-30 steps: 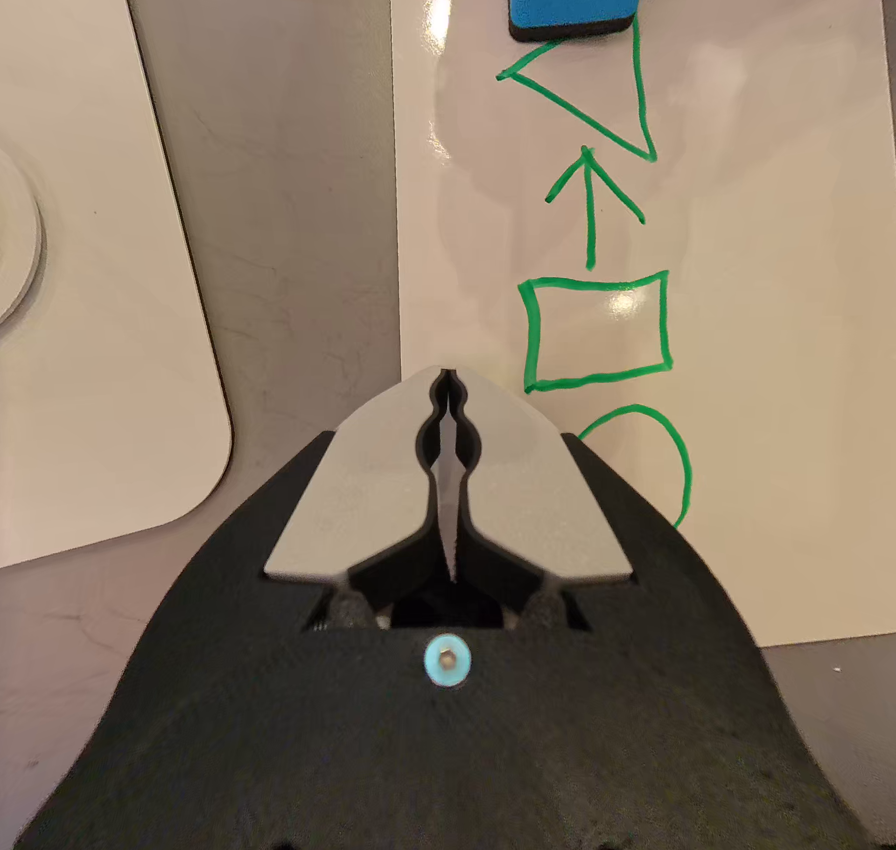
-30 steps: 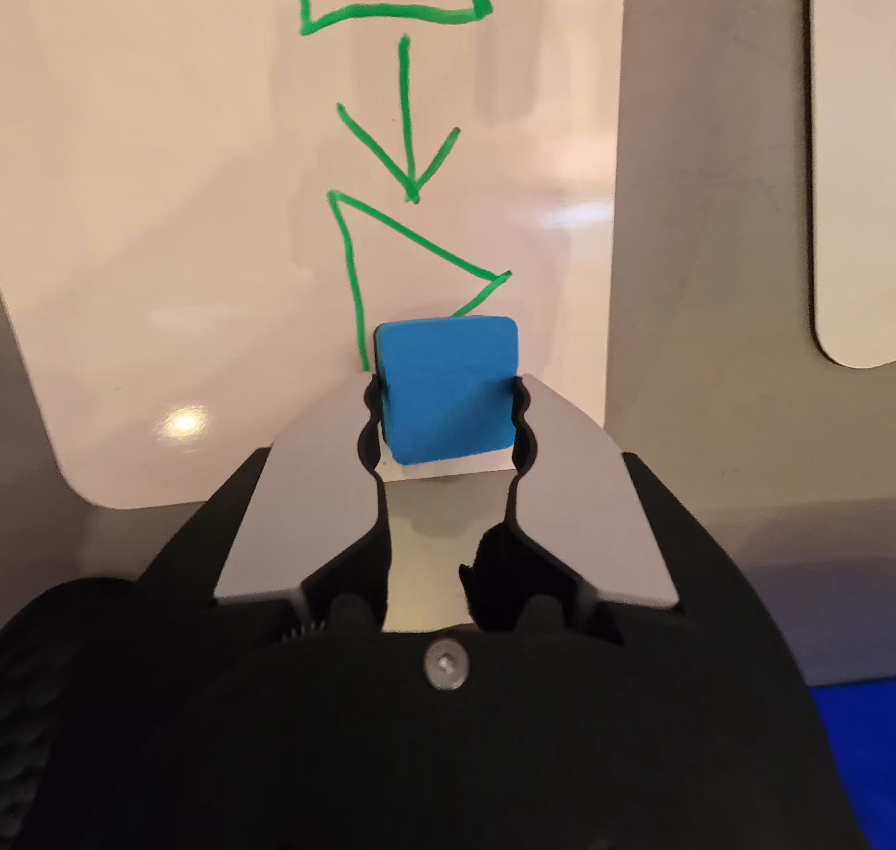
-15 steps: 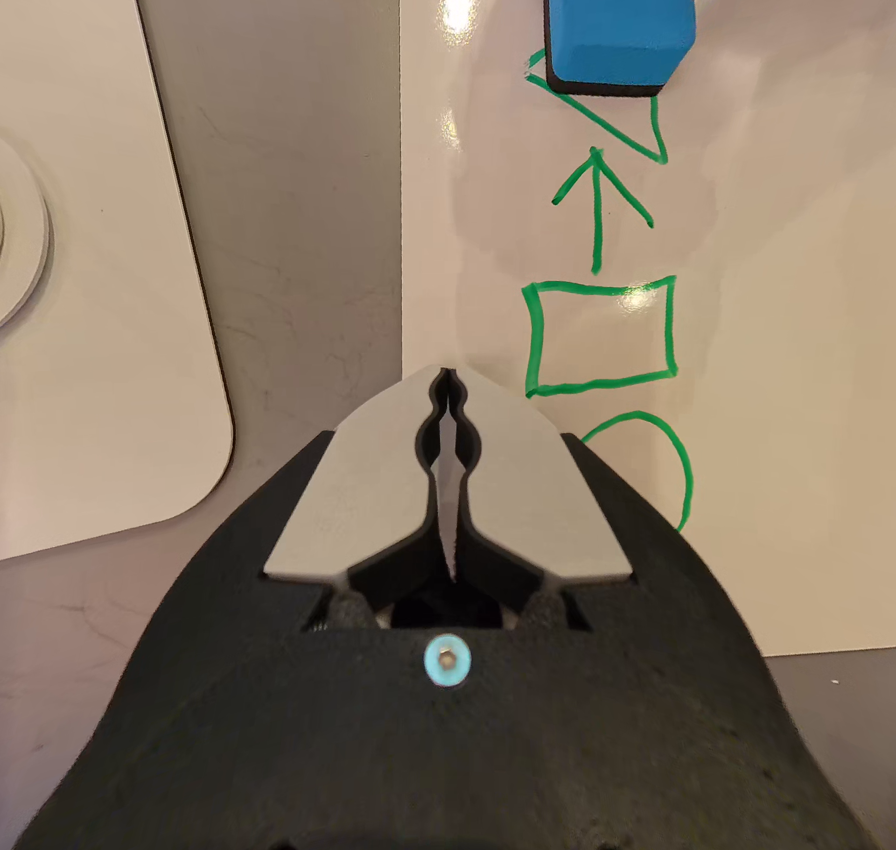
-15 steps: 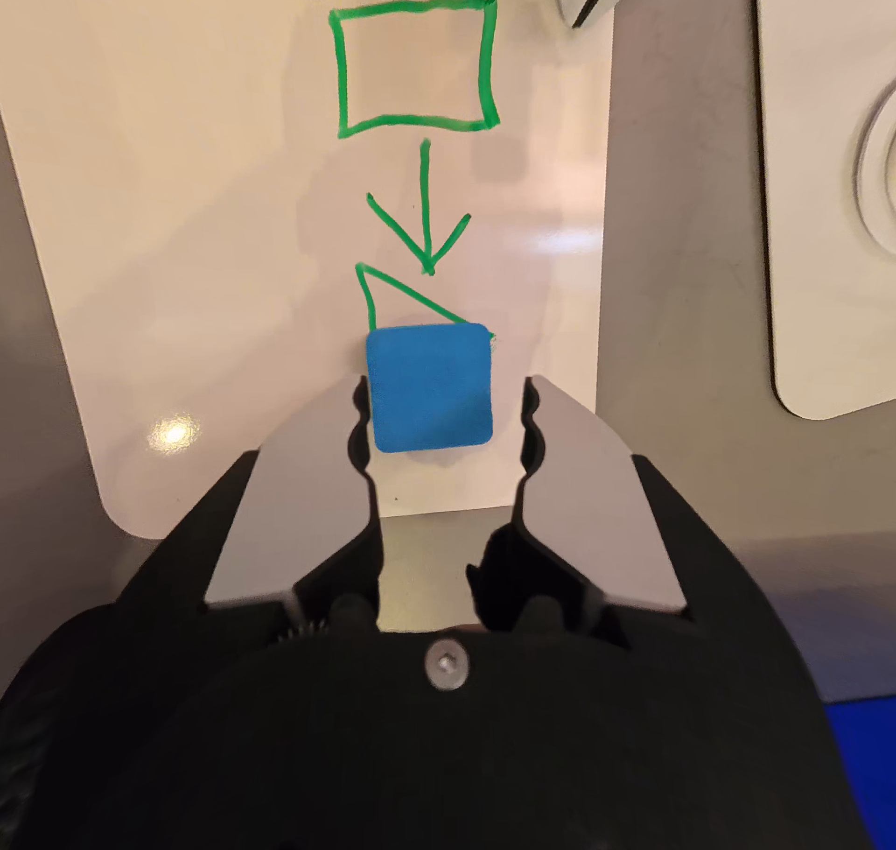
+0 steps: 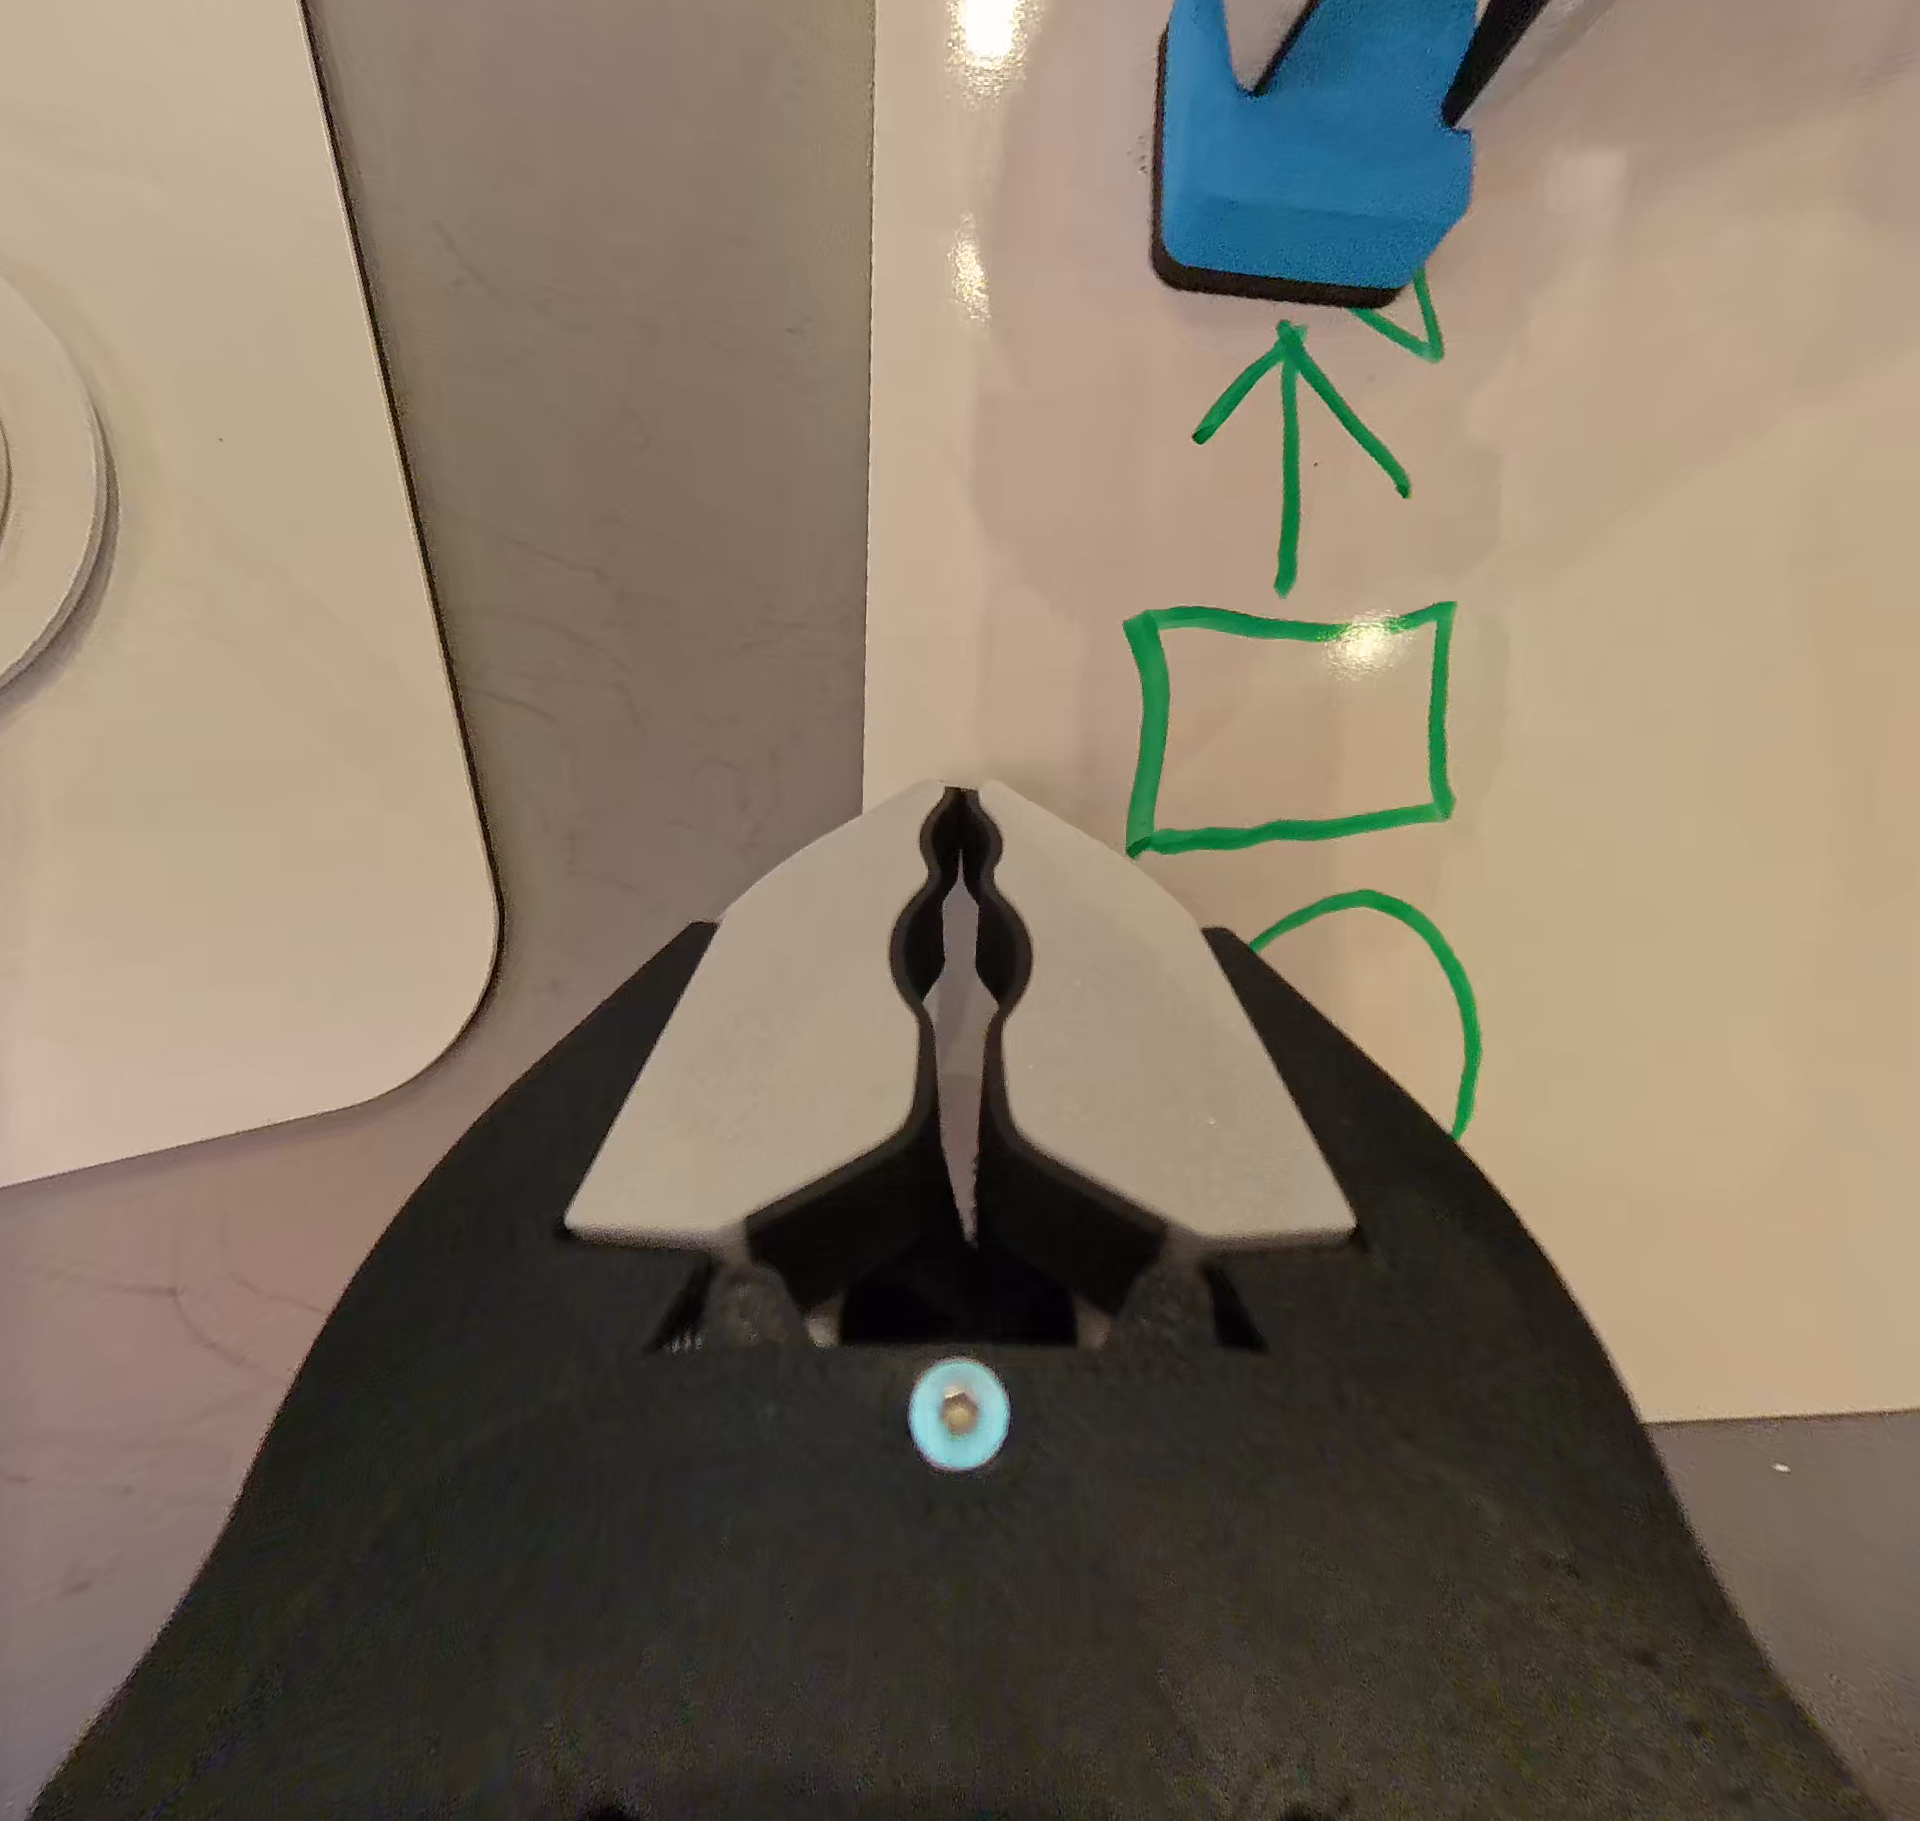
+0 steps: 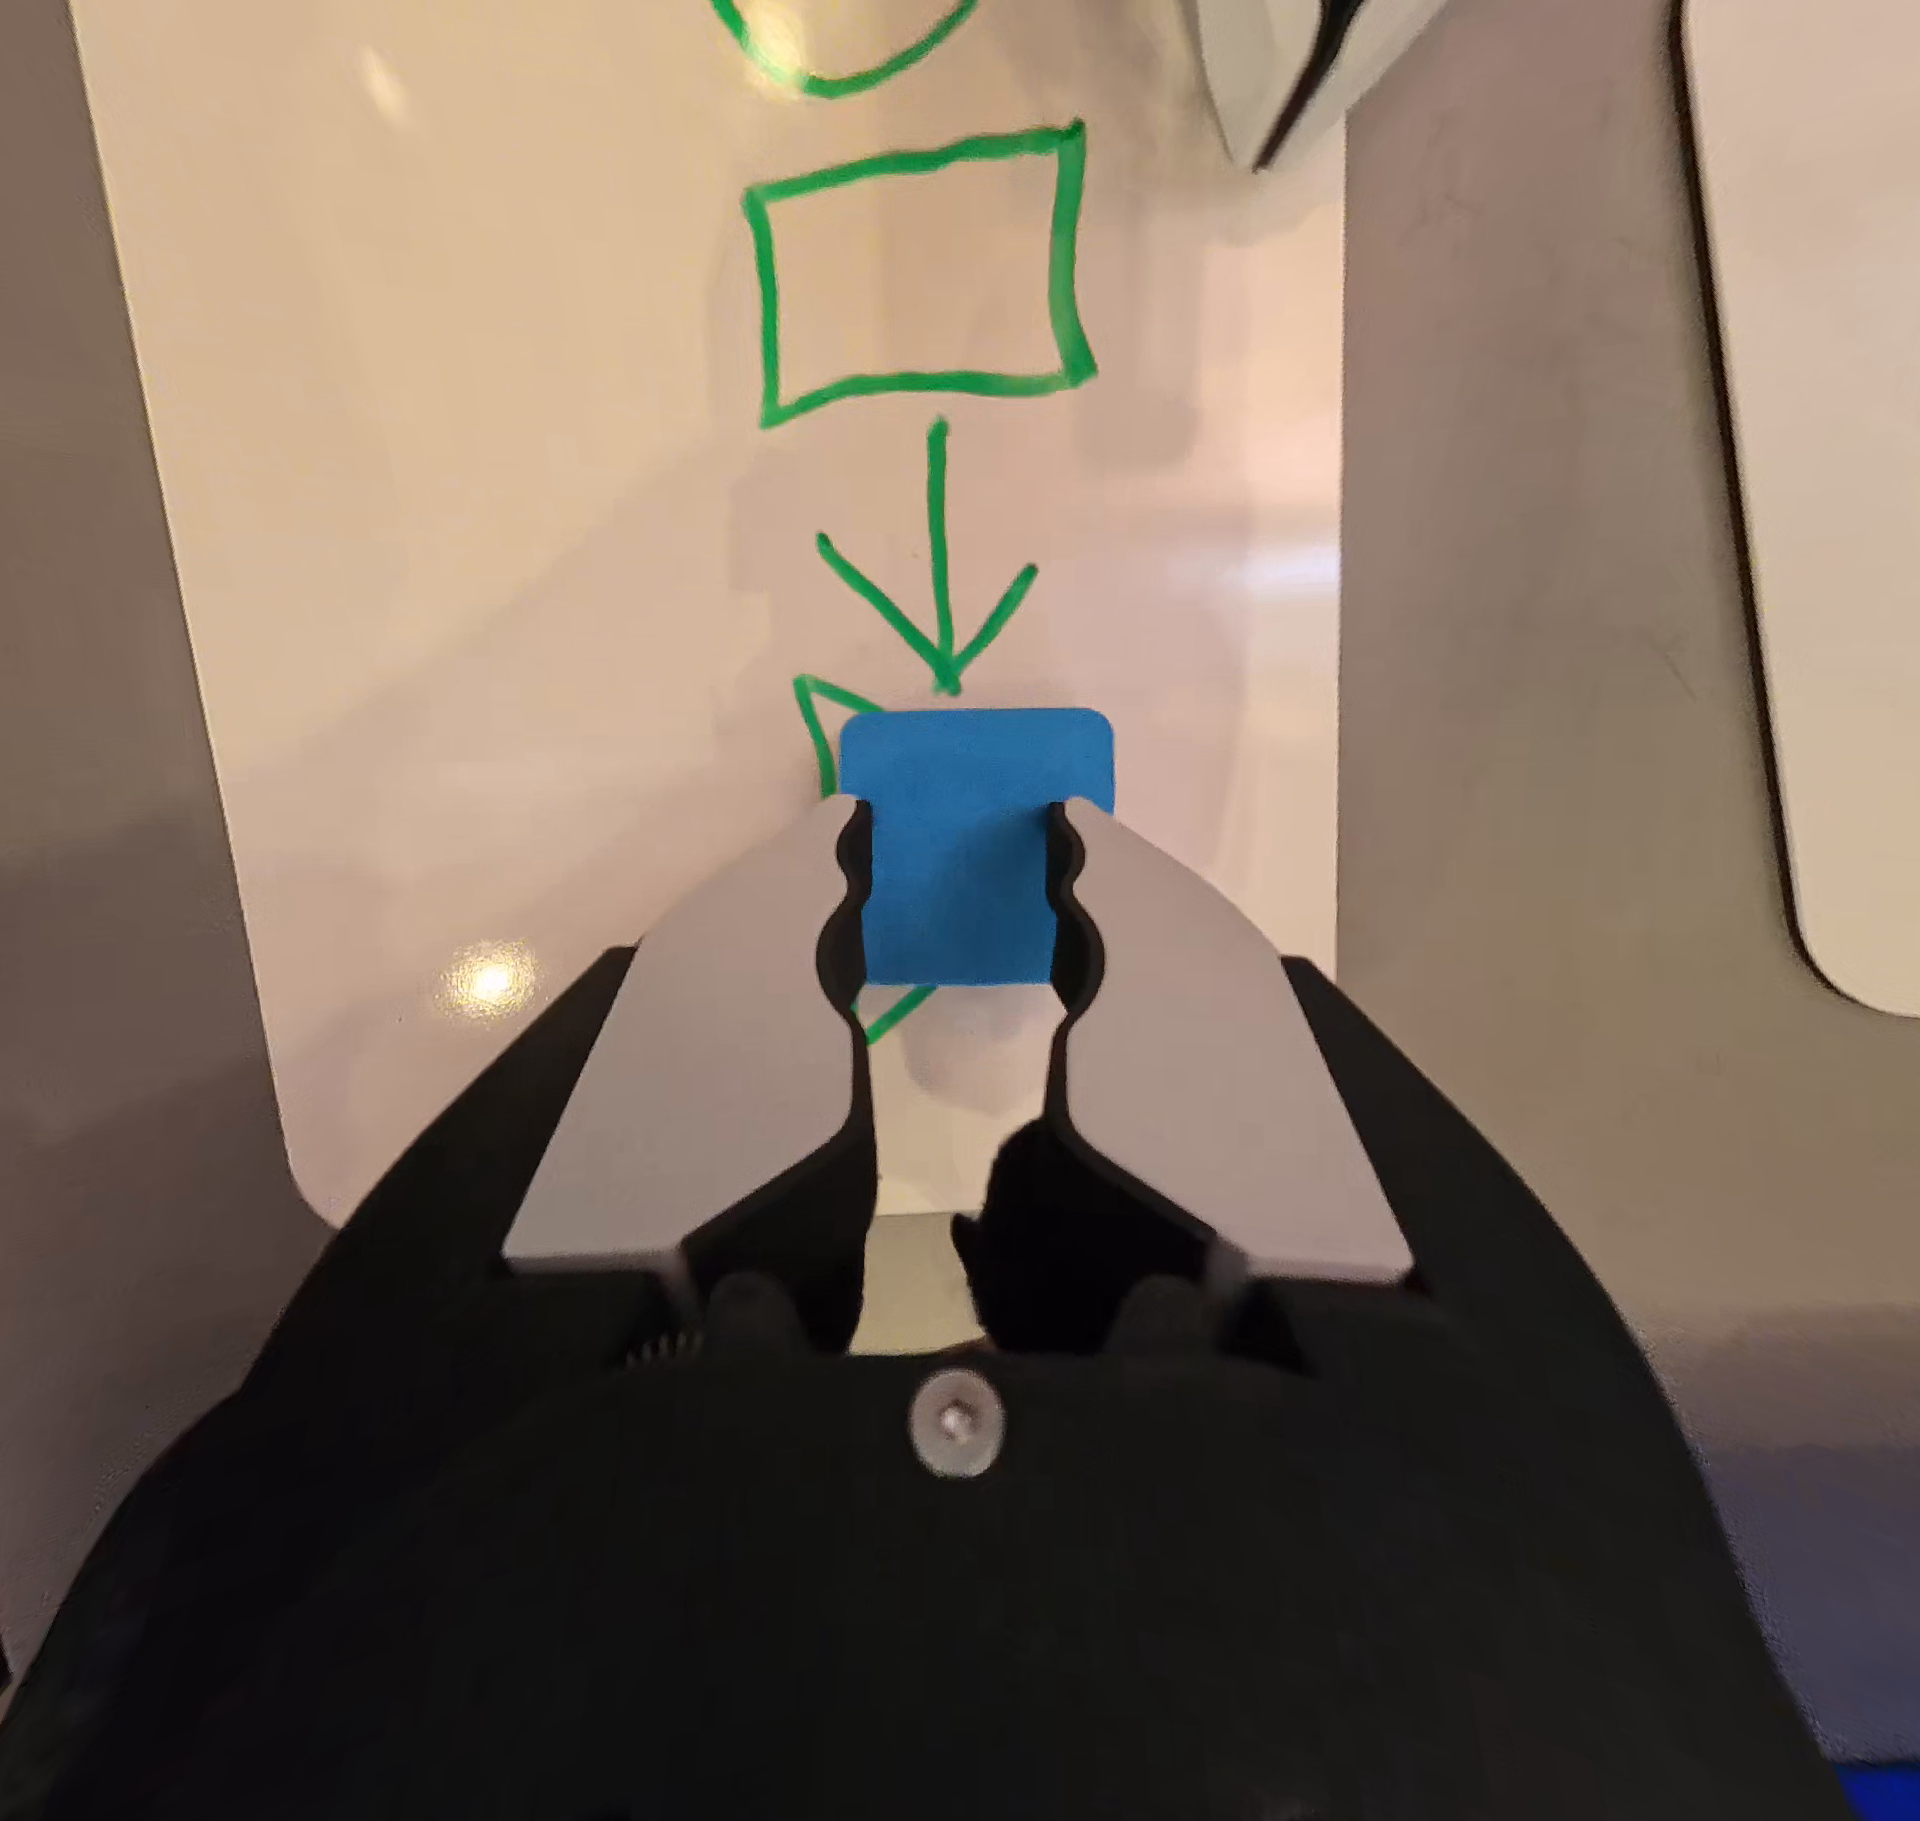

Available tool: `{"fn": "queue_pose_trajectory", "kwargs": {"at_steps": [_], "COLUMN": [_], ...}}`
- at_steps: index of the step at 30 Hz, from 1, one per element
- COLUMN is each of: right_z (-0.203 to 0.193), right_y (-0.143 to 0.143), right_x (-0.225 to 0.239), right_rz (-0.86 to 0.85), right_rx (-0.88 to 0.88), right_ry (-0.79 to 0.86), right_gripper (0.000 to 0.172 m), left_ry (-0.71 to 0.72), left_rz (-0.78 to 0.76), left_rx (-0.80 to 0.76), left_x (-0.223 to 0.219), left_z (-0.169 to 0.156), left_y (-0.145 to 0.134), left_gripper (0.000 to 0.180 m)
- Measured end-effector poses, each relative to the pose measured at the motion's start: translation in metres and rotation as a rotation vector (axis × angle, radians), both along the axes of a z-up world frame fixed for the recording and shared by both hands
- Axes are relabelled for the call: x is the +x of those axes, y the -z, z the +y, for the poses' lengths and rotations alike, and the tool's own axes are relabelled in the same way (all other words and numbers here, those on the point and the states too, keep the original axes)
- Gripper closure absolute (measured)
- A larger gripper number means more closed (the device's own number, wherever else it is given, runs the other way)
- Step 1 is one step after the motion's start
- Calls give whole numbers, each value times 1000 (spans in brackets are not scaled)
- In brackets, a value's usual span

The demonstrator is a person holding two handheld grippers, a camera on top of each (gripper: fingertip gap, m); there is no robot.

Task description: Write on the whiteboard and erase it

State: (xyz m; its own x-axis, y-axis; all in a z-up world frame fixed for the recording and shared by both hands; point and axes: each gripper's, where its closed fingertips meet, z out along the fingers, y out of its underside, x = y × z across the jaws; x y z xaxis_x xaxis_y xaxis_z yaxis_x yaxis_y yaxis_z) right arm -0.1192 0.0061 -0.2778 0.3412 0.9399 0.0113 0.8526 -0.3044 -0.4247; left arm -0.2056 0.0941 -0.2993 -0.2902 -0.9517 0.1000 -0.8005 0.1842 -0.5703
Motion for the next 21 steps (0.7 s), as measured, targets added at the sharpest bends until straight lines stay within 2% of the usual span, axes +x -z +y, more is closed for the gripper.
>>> {"fn": "queue_pose_trajectory", "kwargs": {"at_steps": [3, 6, 10, 14, 16, 18, 21], "right_z": [-16, -6, -2, -5, -5, -10, -17], "right_y": [0, 0, 0, -1, -3, -6, 0], "right_x": [10, 25, 0, 12, 18, 13, 12], "right_rz": [-53, -52, -24, -65, -103, -57, -50], "right_rx": [-32, -33, 7, -2, 15, 7, -22], "right_ry": [-36, 34, 1, 13, 27, 23, 25], "right_gripper": [140, 155, 155, 154, 129, 104, 101], "left_ry": [-1, -5, -15, -15, -15, -14, -15], "left_rz": [-1, 4, 0, 2, 4, 7, 3], "left_rx": [8, 0, -5, -9, -1, 4, -10], "left_x": [0, 0, 0, 1, 1, 1, 1], "left_z": [0, 0, 0, 0, 0, 1, 0], "left_y": [0, 0, 0, 0, 0, 0, 0], "left_gripper": [179, 180, 180, 180, 180, 180, 180]}}
